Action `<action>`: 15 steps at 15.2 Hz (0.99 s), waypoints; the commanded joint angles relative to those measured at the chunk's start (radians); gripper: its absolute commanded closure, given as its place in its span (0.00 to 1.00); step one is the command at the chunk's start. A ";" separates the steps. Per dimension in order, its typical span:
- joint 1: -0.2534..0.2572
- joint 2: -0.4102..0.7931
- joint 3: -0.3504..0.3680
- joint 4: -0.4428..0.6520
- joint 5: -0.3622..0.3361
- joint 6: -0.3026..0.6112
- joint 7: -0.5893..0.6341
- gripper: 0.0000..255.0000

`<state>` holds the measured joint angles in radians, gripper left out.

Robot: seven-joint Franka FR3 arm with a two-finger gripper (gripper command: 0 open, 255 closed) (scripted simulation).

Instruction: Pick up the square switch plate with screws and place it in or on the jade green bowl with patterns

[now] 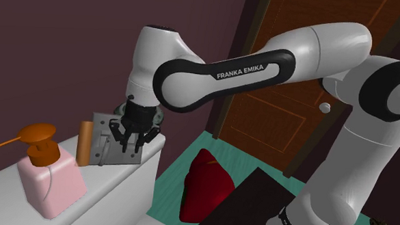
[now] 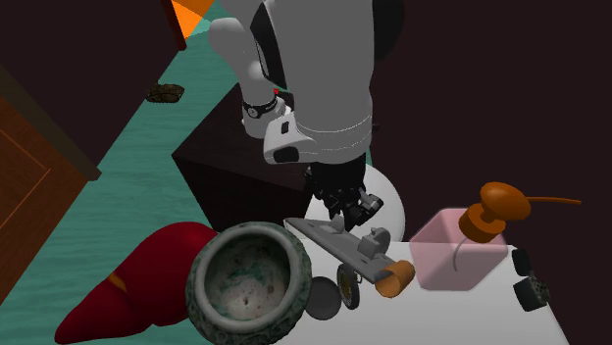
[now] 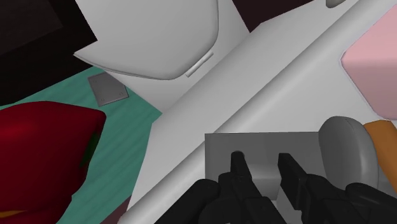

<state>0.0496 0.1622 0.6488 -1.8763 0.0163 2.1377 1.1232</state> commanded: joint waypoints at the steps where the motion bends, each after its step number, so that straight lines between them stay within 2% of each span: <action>1: 0.000 -0.005 0.001 0.023 0.003 -0.027 0.001 1.00; 15: -0.003 -0.036 0.006 0.180 0.020 -0.208 0.004 1.00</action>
<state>0.0458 0.1272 0.6539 -1.7086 0.0360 1.9418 1.1254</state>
